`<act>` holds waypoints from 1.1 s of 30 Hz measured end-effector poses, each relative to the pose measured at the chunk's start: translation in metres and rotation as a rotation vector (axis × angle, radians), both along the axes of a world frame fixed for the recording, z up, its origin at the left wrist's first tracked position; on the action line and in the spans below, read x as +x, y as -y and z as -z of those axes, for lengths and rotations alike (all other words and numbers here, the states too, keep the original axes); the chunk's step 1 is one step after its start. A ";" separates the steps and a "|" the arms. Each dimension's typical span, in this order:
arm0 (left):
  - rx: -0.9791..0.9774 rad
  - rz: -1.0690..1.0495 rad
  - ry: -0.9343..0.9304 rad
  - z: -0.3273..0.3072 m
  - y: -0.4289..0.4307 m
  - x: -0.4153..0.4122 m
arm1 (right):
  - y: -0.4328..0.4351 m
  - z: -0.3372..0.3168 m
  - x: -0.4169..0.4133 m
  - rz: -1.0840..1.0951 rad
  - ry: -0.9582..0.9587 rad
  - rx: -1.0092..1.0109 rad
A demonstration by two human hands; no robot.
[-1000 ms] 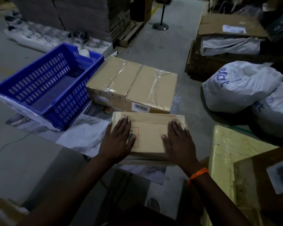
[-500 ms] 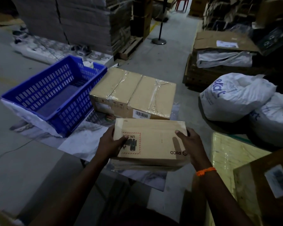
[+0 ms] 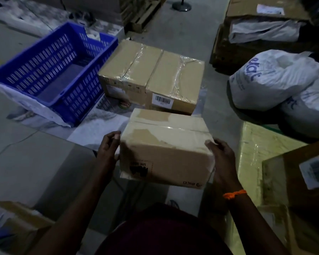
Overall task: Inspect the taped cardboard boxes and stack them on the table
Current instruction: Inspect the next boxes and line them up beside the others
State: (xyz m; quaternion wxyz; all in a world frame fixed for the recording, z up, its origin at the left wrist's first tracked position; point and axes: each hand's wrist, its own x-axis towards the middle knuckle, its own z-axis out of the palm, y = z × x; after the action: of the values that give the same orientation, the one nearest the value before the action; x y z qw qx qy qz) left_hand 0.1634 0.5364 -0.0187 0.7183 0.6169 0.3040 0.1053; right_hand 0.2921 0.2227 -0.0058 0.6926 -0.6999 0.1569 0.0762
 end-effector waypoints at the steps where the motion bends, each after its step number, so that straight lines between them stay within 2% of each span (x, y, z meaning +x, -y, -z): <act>1: 0.014 0.006 -0.021 0.002 0.003 -0.002 | 0.003 0.004 -0.004 -0.022 -0.016 0.006; 5: -0.002 0.001 -0.052 0.023 0.014 -0.009 | 0.015 0.015 -0.019 -0.056 -0.057 0.062; 8: -0.045 0.050 -0.030 0.044 0.013 -0.020 | 0.017 0.032 -0.027 -0.130 -0.043 -0.010; 12: -0.015 0.050 -0.059 0.055 0.011 -0.028 | 0.014 0.052 -0.031 -0.097 -0.014 -0.083; 13: 0.032 0.046 -0.083 0.054 0.013 -0.027 | 0.012 0.051 -0.031 -0.089 0.004 -0.149; 15: 0.202 0.037 -0.127 0.047 0.018 -0.020 | 0.004 0.047 -0.033 -0.096 0.069 -0.414; 17: 0.503 0.062 -0.084 0.039 0.025 -0.008 | -0.009 0.044 -0.035 -0.157 0.267 -0.711; 19: 0.739 0.156 0.002 0.026 0.036 0.009 | -0.026 0.041 -0.029 -0.267 0.499 -0.882; 23: 1.031 0.434 0.039 0.017 0.055 0.057 | -0.075 0.025 -0.003 -0.600 0.564 -0.931; 26: 1.258 0.689 -0.055 0.030 0.059 0.089 | -0.097 0.036 0.016 -0.792 0.555 -1.074; 29: 1.371 0.792 -0.120 0.047 0.055 0.099 | -0.098 0.051 0.026 -0.828 0.486 -1.123; 33: 1.454 0.776 -0.095 0.055 0.055 0.094 | -0.096 0.061 0.025 -0.821 0.512 -1.128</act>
State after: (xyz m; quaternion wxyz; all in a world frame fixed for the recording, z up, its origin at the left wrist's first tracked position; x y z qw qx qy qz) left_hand 0.2575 0.4810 -0.0740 0.1116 0.9927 -0.0449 -0.0061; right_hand 0.3171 0.3187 -0.0667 0.1588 -0.9474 -0.2685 0.0713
